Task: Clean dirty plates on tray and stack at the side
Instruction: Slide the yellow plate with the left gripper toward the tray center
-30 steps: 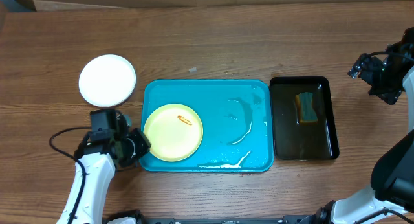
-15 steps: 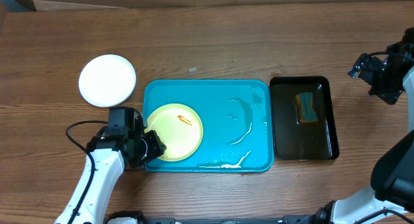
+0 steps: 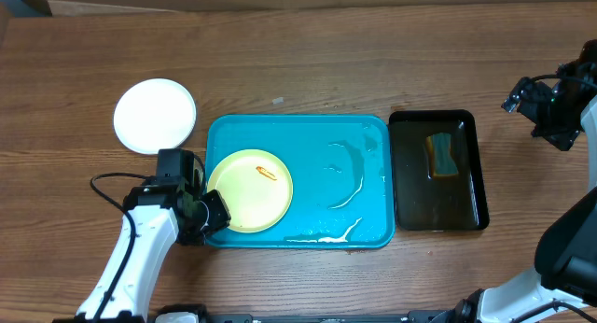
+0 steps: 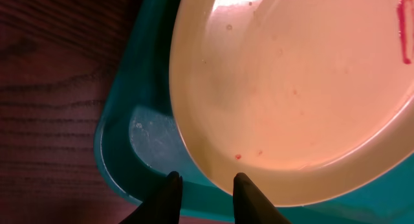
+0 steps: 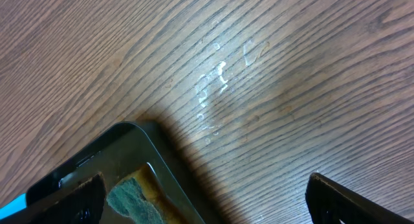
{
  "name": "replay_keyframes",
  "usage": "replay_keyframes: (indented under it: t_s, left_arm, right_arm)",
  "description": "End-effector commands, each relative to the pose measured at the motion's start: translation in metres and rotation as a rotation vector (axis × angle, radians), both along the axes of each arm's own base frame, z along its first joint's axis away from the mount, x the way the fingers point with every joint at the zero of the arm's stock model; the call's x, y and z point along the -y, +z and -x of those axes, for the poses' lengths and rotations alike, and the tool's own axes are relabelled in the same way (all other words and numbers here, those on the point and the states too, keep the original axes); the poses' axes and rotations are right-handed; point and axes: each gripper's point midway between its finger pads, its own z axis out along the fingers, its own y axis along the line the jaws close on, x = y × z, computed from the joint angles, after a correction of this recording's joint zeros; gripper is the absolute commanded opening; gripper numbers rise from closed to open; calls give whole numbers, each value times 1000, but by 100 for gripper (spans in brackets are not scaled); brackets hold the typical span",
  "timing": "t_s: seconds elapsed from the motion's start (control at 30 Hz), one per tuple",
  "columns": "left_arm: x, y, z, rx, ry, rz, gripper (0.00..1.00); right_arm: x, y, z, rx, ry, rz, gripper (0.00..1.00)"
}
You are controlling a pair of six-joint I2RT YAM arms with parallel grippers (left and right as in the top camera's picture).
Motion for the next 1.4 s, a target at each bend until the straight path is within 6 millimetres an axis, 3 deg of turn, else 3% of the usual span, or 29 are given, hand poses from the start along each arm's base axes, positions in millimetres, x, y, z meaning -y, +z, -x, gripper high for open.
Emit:
replay_keyframes:
  t_s: [0.0,0.17,0.37,0.53,0.77,0.93,1.3,1.37]
  left_arm:
    - [-4,-11,6,-55,42,-22,29]
    - [-4,-25,10,-114,41,-22,24]
    - [6,-30,-4,-83,36,37,4]
    - [22,-22,-23,2,-3,130,6]
    - [27,-18,-46,102,-27,138,8]
    - [45,-14,-59,163,-75,135,8]
    - [75,3,-93,102,-154,32,12]
    - [75,3,-97,52,-173,18,18]
  right_arm:
    - [2,9,-4,28,-5,5,100]
    - [2,9,-4,28,-5,5,100]
    - [2,9,-4,28,-5,5,100]
    - [2,9,-4,28,-5,5,100]
    - [2,9,-4,28,-5,5,100]
    - [2,9,-4,28,-5,5,100]
    - [2,9,-4,28,-5,5,100]
    - [2,9,-4,28,-5,5,100]
